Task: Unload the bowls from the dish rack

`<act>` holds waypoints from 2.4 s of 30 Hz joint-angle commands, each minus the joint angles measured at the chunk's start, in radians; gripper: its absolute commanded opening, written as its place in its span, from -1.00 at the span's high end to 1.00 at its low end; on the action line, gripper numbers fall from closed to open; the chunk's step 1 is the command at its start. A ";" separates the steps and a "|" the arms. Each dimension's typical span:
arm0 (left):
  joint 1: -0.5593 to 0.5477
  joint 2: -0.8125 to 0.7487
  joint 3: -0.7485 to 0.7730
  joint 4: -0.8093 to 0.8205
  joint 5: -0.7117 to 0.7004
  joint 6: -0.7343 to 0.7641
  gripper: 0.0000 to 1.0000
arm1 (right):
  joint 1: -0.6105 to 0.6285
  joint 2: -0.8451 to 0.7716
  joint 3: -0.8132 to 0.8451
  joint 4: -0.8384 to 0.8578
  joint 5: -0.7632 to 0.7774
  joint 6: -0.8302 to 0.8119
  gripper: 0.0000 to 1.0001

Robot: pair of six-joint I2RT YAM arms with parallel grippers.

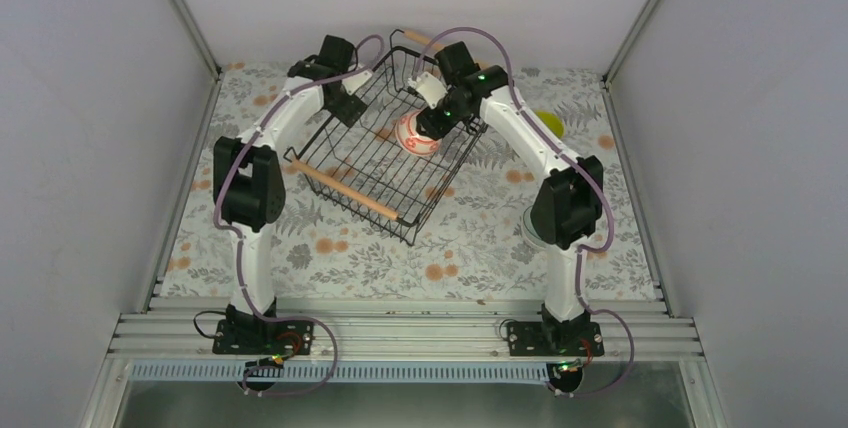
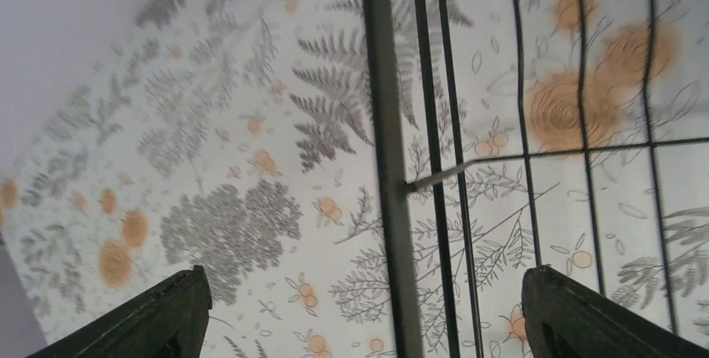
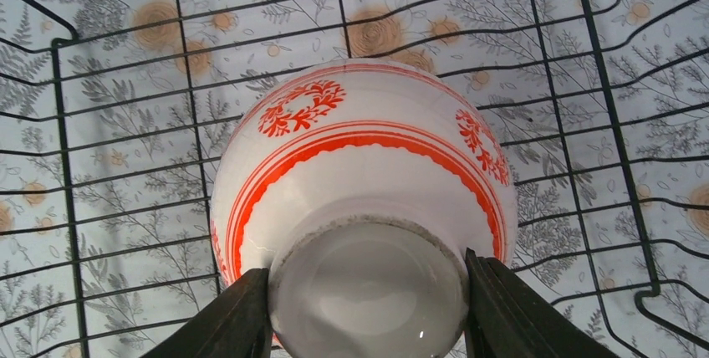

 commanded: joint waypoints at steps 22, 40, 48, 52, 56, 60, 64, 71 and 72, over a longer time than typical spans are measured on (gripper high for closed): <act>0.038 0.098 0.629 -0.541 0.815 0.051 -0.79 | -0.100 -0.262 -0.034 0.129 -0.122 0.021 0.35; 0.049 0.198 0.603 -0.552 1.446 0.094 -0.75 | -0.139 -0.273 -0.038 0.137 -0.160 0.025 0.35; 0.035 0.280 0.686 -0.547 1.515 0.074 -0.74 | -0.143 -0.266 -0.034 0.136 -0.204 0.030 0.35; 0.023 0.298 0.692 -0.530 1.490 0.055 -0.75 | -0.143 -0.259 -0.017 0.125 -0.213 0.029 0.35; 0.022 0.329 0.733 -0.531 1.509 0.049 -0.75 | -0.143 -0.255 -0.026 0.131 -0.228 0.033 0.35; 0.012 0.317 0.745 -0.528 1.522 0.047 -0.72 | -0.143 -0.238 -0.033 0.134 -0.241 0.036 0.36; 0.004 0.297 0.745 -0.508 1.538 0.034 -0.72 | -0.142 -0.238 -0.028 0.143 -0.255 0.039 0.36; -0.028 0.282 0.731 -0.507 1.560 0.031 -0.68 | -0.143 -0.218 -0.028 0.159 -0.278 0.048 0.37; -0.032 0.282 0.734 -0.505 1.560 0.029 -0.66 | -0.142 -0.215 -0.028 0.159 -0.285 0.049 0.37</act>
